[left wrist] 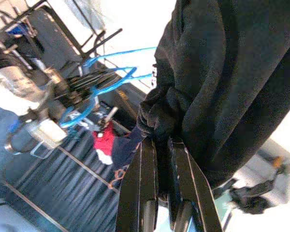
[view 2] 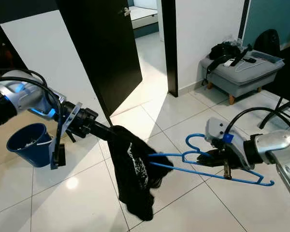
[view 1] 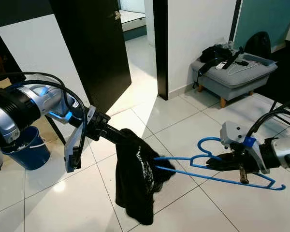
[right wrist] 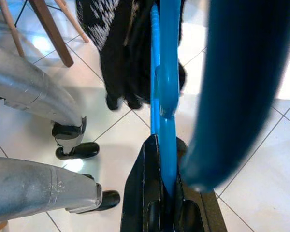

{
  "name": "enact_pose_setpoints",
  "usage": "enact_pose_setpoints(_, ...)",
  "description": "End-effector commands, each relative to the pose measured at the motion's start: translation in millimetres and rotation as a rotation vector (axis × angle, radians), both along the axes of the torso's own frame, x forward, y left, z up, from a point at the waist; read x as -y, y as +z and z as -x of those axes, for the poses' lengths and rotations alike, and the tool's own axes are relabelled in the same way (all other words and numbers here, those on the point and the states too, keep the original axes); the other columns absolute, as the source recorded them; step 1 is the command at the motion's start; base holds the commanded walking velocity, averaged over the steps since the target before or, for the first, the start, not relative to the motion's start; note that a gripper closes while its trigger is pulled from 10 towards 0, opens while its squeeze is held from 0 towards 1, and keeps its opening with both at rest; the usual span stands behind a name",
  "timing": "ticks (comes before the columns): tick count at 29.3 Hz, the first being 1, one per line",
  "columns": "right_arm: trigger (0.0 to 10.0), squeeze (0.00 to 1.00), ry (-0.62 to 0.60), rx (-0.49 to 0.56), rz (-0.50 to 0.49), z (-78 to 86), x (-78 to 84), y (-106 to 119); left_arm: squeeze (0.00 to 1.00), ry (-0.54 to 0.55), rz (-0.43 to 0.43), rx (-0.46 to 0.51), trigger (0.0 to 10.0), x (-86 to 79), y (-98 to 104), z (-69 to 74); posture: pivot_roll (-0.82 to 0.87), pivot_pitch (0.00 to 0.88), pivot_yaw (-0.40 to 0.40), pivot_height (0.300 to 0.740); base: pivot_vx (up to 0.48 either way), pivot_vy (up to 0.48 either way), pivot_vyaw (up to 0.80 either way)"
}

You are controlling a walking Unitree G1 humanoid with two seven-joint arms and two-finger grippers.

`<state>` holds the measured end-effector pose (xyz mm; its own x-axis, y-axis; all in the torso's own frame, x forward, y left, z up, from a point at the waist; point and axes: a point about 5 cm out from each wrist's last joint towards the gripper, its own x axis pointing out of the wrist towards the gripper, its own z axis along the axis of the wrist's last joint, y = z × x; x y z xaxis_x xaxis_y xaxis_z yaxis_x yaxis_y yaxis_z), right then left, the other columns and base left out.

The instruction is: Hang hanger

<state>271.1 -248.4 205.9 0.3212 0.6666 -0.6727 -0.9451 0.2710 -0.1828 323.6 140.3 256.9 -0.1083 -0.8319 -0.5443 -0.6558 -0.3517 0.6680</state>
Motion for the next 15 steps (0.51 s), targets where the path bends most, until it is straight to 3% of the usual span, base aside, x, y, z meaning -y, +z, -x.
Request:
enact_pose_setpoints(1,10.0,0.0,0.029,-0.003,0.003,-1.0,-5.0,-3,0.0,-0.018,0.012,0.028,10.0,2.5,8,-1.5,-0.05,0.0,0.173,0.736,0.0,0.0,0.0)
enact_pose_setpoints(6,10.0,0.0,0.033,-0.02,0.009,-0.1,-10.1,-12,0.0,-0.04,0.033,0.038,10.0,8.3,12,-0.5,-0.05,0.0,0.173,0.736,0.0,0.0,0.0)
enact_pose_setpoints(8,10.0,0.0,0.1,-0.1,-0.016,9.2,-37.4,-37,0.0,-0.048,0.056,0.049,10.0,15.0,17,-0.7,-0.05,0.0,0.176,0.736,0.0,0.0,0.0)
enact_pose_setpoints(13,10.0,0.0,0.136,-0.143,-0.03,15.4,-59.8,-56,0.0,-0.058,0.068,0.058,10.0,17.1,20,-0.5,-0.05,0.0,0.173,0.736,0.0,0.0,0.0)
enact_pose_setpoints(15,10.0,0.0,0.085,-0.144,-0.028,10.7,-68.9,-67,0.0,-0.059,0.079,0.066,10.0,17.9,23,-0.9,-0.05,0.0,0.173,0.736,0.0,0.0,0.0)
